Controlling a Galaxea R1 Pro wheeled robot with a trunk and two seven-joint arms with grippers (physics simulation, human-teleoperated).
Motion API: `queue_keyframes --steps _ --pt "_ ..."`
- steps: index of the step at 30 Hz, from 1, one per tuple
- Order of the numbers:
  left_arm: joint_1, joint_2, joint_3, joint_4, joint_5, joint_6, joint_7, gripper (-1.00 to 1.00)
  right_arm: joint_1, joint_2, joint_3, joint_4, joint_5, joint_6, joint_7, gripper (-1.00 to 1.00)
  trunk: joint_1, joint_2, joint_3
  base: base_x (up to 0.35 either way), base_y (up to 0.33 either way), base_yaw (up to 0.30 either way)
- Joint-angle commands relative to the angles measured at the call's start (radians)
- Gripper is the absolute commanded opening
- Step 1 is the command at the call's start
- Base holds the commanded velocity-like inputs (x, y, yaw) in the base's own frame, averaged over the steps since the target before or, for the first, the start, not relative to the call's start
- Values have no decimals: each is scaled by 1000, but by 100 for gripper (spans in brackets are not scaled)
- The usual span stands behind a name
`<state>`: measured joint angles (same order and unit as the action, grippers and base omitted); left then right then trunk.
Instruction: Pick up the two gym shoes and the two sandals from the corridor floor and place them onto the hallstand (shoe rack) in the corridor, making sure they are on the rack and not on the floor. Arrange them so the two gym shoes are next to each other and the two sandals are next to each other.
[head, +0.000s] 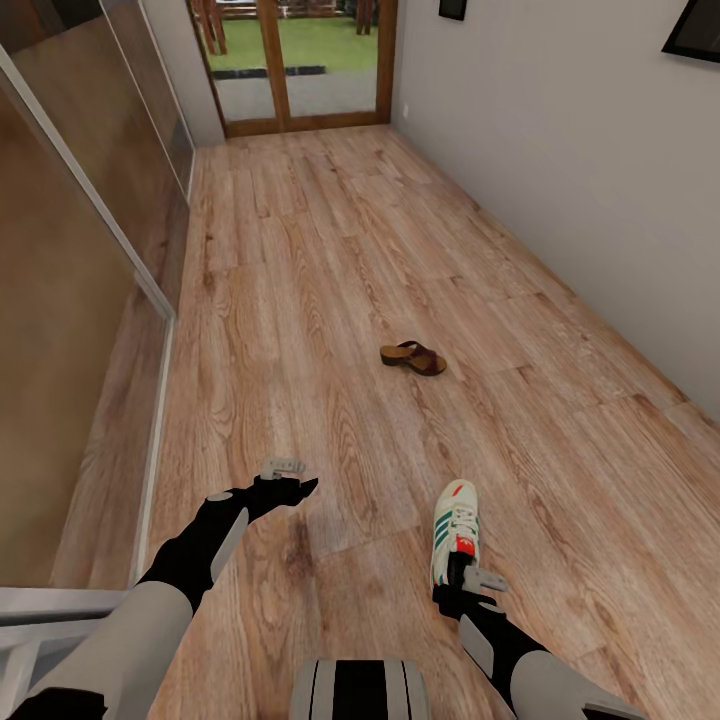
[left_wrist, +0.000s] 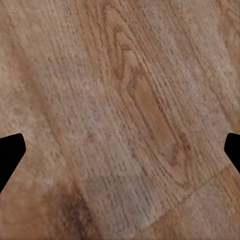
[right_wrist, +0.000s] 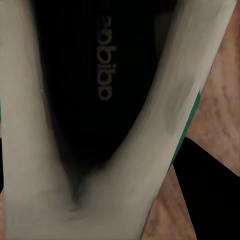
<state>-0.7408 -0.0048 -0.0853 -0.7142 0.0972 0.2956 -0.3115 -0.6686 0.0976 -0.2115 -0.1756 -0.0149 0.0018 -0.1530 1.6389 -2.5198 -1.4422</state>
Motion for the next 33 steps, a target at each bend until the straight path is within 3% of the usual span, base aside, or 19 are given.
queue_keyframes --steps 1,8,33 --pt "0 0 -1 -1 10 9 0 100 0 1 -5 -1 -3 0 -2 -100 0 0 -1 0 0 0" --pt "0 0 -2 -2 10 10 0 100 0 1 -5 -1 -3 0 -2 -100 0 0 -1 0 0 0" --pt "0 -2 -2 -1 10 10 0 100 0 -1 -5 -19 3 6 -3 -100 -11 6 96 0 0 0"
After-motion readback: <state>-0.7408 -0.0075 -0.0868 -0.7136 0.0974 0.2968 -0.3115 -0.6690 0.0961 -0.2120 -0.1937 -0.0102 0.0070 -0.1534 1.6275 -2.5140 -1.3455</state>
